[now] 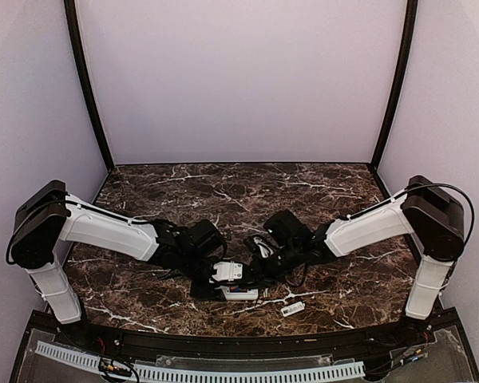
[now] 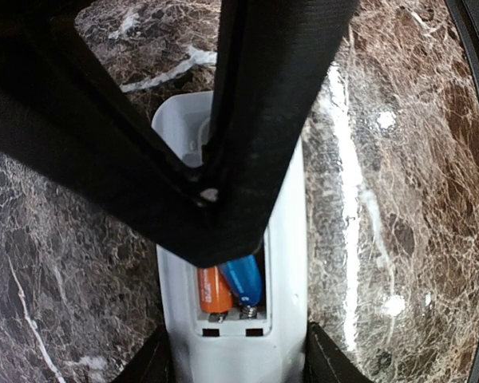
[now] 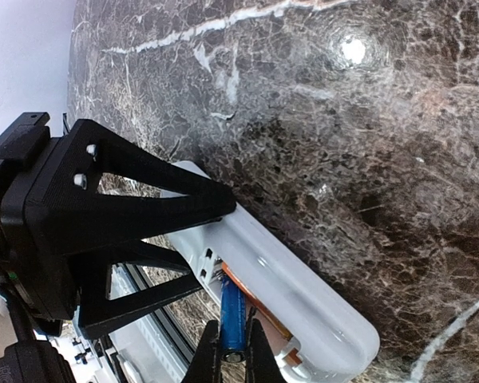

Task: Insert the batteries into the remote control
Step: Hold the remote control without the battery cover at the center of the board, then adjust the battery in the battery compartment, then load the battery into the battery compartment.

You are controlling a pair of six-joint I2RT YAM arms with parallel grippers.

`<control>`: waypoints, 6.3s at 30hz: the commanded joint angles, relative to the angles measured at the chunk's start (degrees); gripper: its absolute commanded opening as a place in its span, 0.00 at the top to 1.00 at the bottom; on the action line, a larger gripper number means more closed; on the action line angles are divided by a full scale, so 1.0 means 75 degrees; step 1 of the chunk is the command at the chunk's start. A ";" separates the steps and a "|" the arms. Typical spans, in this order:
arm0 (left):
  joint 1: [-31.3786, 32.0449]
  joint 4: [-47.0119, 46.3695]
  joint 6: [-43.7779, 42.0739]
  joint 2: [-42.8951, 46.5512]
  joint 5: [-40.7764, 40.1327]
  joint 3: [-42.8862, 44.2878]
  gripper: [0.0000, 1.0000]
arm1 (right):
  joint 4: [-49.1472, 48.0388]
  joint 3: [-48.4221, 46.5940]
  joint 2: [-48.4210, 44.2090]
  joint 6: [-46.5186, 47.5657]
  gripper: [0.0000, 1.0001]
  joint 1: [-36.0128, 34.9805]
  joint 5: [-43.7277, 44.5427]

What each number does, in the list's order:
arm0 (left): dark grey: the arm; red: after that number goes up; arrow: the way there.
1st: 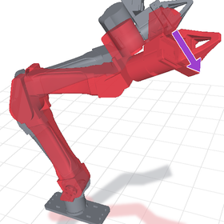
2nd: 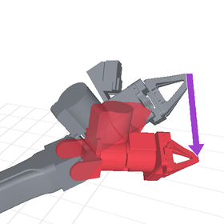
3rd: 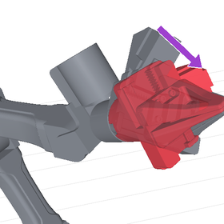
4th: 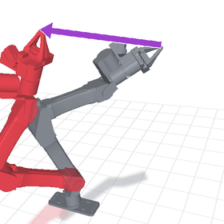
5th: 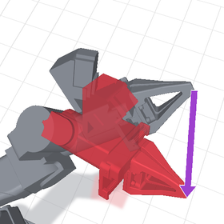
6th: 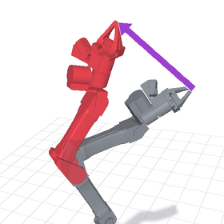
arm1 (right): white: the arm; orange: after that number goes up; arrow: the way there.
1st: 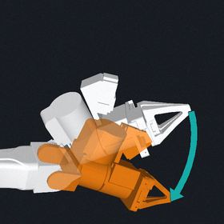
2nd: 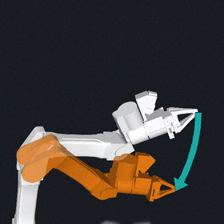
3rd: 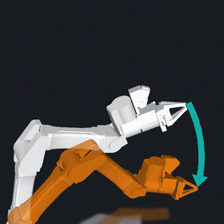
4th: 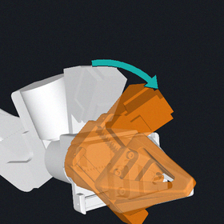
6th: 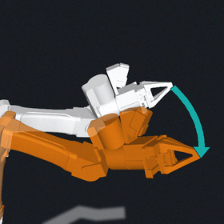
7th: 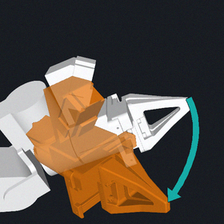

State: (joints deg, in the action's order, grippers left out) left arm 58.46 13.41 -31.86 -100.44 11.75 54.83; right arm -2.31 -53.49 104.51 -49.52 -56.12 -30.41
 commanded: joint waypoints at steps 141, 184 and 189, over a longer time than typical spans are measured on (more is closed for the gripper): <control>0.0447 -0.2513 0.1151 -0.0570 0.0314 -0.0631 1.00 | 0.3325 -0.0787 -0.0491 0.0228 0.93 0.0064 0.1220; 0.0444 -0.2501 0.1133 -0.0576 0.0229 -0.0662 1.00 | 0.4611 -0.1579 0.0195 0.0568 0.94 -0.0416 0.2464; 0.0450 -0.2514 0.1121 -0.0588 0.0227 -0.0666 1.00 | 0.2865 -0.0884 -0.0556 0.0333 0.99 -0.0042 0.1104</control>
State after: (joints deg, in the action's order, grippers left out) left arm 60.29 -3.92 -23.73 -101.78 12.64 49.76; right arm 29.65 -64.31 102.83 -45.91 -56.82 -16.75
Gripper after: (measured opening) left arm 0.493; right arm 0.028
